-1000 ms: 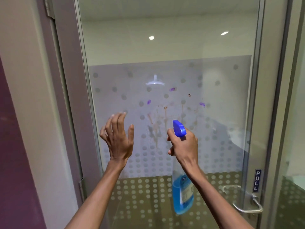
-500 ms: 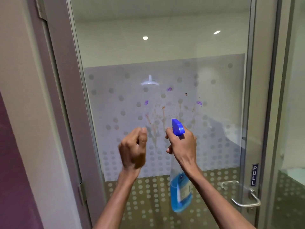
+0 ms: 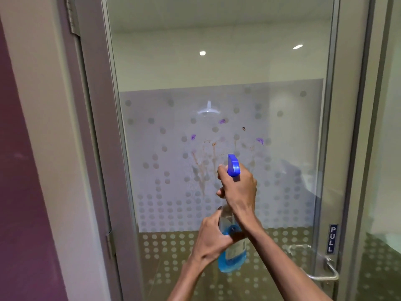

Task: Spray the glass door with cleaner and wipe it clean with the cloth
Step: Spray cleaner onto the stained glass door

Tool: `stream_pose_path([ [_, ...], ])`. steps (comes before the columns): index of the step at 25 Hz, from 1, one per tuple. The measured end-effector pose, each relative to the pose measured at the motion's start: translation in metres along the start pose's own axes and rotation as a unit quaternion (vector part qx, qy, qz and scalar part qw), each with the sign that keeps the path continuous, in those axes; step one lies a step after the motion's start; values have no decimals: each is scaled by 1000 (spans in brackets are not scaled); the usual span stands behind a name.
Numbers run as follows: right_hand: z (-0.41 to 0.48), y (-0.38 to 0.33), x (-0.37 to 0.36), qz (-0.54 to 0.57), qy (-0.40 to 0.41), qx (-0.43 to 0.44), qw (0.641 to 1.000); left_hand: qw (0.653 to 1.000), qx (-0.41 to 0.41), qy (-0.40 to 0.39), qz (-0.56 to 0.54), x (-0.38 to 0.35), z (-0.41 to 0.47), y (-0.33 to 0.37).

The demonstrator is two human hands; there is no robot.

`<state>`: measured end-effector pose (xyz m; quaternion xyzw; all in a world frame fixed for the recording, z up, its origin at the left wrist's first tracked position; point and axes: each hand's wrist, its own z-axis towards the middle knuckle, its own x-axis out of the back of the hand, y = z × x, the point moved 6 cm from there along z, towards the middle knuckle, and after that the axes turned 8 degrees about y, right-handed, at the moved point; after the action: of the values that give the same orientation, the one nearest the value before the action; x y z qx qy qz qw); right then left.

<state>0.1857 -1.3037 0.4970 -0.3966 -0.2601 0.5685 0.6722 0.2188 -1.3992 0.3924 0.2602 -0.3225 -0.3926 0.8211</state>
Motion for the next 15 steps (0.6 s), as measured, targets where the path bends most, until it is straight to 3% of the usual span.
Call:
stream_pose_path([
  [15, 29, -29, -10, -30, -29, 6, 999, 999, 30, 27, -13, 9, 32, 20],
])
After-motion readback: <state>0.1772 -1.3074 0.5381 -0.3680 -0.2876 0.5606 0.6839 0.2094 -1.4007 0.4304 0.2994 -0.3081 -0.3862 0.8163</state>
